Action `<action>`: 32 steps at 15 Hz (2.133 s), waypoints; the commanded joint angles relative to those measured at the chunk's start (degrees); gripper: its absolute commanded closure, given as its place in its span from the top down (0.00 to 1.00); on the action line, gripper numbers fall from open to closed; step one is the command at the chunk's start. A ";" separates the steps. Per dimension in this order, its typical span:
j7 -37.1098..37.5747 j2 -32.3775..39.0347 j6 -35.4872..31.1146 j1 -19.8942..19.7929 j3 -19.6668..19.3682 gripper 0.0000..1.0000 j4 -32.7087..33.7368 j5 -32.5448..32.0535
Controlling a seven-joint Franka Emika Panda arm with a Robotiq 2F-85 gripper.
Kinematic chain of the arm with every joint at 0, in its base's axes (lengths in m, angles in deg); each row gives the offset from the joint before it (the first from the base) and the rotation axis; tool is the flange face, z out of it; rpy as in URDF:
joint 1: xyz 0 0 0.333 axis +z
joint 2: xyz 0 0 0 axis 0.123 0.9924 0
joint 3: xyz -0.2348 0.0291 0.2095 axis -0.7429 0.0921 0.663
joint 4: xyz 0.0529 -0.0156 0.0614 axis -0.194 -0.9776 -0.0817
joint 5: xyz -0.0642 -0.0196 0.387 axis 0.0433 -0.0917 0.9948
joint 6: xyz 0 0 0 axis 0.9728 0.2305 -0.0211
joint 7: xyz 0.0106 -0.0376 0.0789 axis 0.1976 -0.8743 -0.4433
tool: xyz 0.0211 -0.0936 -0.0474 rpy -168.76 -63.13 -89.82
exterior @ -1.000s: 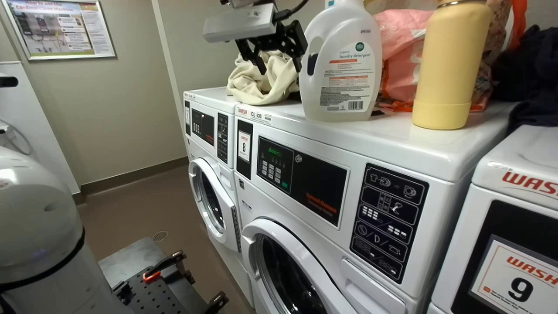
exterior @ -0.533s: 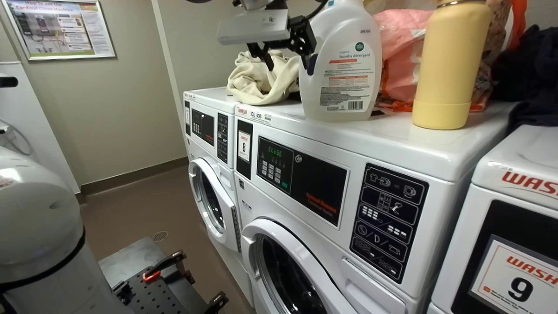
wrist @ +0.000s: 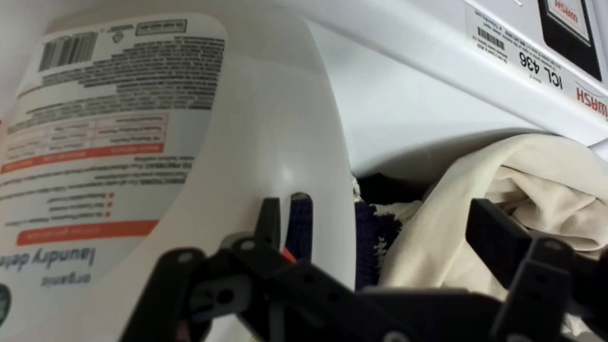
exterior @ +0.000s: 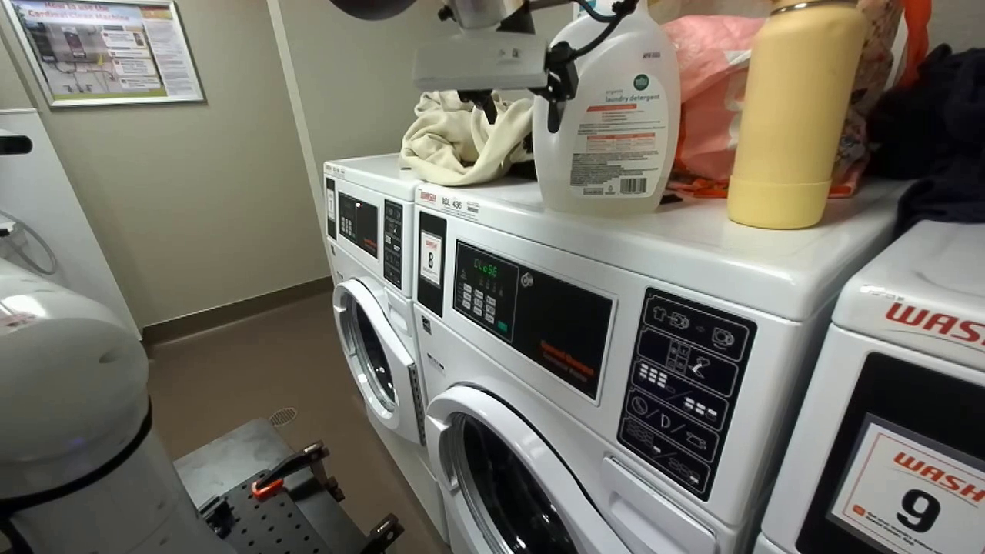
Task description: Move the white bottle to the right
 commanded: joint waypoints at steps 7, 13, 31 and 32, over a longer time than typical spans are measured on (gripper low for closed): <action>-21.15 -0.44 3.23 6.07 -6.73 1.00 4.09 16.77; -32.28 1.11 10.20 4.38 -7.29 1.00 4.20 28.22; -35.83 5.21 15.32 -13.95 6.58 0.05 2.98 37.07; -35.81 5.22 15.32 -14.13 6.85 0.05 2.92 37.11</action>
